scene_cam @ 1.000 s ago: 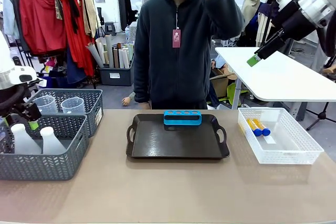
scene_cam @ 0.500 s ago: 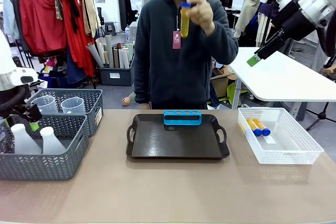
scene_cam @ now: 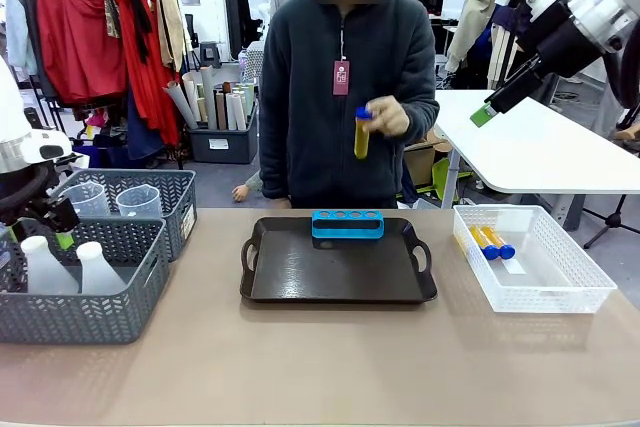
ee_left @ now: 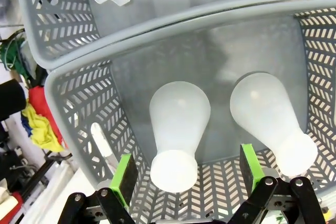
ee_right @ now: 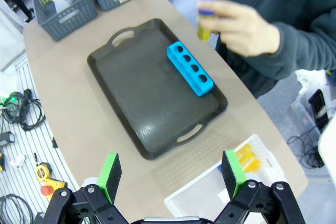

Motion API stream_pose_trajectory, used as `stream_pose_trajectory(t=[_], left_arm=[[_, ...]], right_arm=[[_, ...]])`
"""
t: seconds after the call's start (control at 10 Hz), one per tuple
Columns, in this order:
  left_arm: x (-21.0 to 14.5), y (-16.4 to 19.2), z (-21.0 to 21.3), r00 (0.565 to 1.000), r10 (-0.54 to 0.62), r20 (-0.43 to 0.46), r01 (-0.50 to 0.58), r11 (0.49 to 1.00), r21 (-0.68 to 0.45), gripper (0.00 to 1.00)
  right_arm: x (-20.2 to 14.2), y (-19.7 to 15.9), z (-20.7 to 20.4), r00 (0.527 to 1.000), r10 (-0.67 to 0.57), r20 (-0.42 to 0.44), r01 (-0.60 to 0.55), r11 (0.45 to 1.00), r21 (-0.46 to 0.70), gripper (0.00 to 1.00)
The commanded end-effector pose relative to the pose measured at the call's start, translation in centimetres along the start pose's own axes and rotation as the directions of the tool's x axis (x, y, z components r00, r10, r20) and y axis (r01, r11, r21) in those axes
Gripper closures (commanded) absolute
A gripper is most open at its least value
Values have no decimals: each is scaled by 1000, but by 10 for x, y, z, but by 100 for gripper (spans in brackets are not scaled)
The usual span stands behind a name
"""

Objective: Prepare the laboratory tools.
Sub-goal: Pick up one Small flask and place it on the Handle tray.

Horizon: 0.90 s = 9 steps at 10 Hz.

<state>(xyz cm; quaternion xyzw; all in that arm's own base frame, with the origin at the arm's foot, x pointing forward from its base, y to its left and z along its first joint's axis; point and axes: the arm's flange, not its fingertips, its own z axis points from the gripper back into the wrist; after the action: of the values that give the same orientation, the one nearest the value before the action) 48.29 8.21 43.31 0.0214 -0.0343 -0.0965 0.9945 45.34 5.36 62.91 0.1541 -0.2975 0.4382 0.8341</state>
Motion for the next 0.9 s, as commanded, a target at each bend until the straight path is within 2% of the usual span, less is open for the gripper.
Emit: stream_pose_trajectory(t=[0.0,0.5,0.6,0.8], left_arm=[[3,6,0,1000,0,7,0,1000,-29,0],[-2,23,-10,999,49,-17,-50,998,-46,0],[-3,23,-10,998,51,-19,-52,998,-45,3],[-3,23,-13,997,64,-36,-65,997,-47,42]], right_arm=[[0,0,1,1000,2,11,-2,1000,10,0],[0,0,1,1000,2,11,-2,1000,10,0],[0,0,1,1000,2,11,-2,1000,10,0],[0,0,1,1000,2,11,-2,1000,10,0]])
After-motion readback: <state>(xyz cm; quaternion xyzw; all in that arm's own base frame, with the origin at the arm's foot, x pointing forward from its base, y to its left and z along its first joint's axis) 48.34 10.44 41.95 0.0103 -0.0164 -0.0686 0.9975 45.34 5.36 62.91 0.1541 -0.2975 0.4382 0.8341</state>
